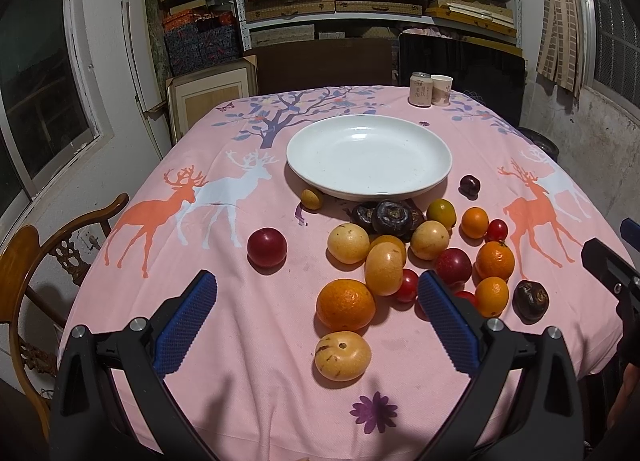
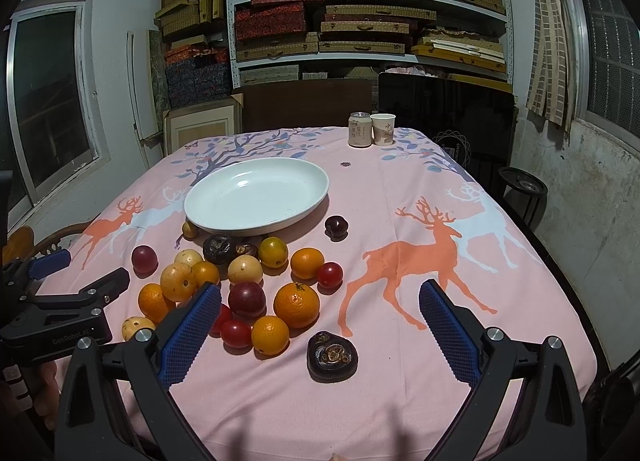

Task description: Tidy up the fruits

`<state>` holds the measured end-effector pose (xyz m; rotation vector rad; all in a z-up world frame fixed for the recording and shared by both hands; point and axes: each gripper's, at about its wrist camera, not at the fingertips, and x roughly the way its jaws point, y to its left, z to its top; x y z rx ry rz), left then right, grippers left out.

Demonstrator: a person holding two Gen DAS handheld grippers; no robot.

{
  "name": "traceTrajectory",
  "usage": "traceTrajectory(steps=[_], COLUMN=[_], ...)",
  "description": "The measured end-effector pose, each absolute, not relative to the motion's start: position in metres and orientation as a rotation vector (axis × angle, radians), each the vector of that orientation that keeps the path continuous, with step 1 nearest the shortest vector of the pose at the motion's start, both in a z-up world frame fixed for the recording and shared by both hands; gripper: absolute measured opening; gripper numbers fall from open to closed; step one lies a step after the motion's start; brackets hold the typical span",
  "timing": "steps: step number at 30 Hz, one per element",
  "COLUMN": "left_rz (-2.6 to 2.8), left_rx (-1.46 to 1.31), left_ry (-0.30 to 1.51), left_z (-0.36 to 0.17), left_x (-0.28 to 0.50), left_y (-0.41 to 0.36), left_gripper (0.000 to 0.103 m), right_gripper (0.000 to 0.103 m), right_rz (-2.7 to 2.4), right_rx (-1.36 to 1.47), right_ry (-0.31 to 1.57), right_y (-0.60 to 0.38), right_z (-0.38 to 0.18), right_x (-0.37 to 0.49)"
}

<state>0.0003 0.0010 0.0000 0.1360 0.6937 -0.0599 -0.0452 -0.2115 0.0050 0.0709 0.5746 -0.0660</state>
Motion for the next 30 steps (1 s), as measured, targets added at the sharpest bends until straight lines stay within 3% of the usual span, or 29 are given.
traceTrajectory(steps=[30], left_rz=[-0.056], left_rx=[0.138], left_ry=[0.700], left_z=[-0.008], left_x=[0.000], left_y=[0.005], left_gripper=[0.099], right_gripper=[0.099], right_rz=[-0.064], right_rx=[0.074], right_ry=[0.583], right_y=[-0.205], right_z=[-0.004], right_x=[-0.047])
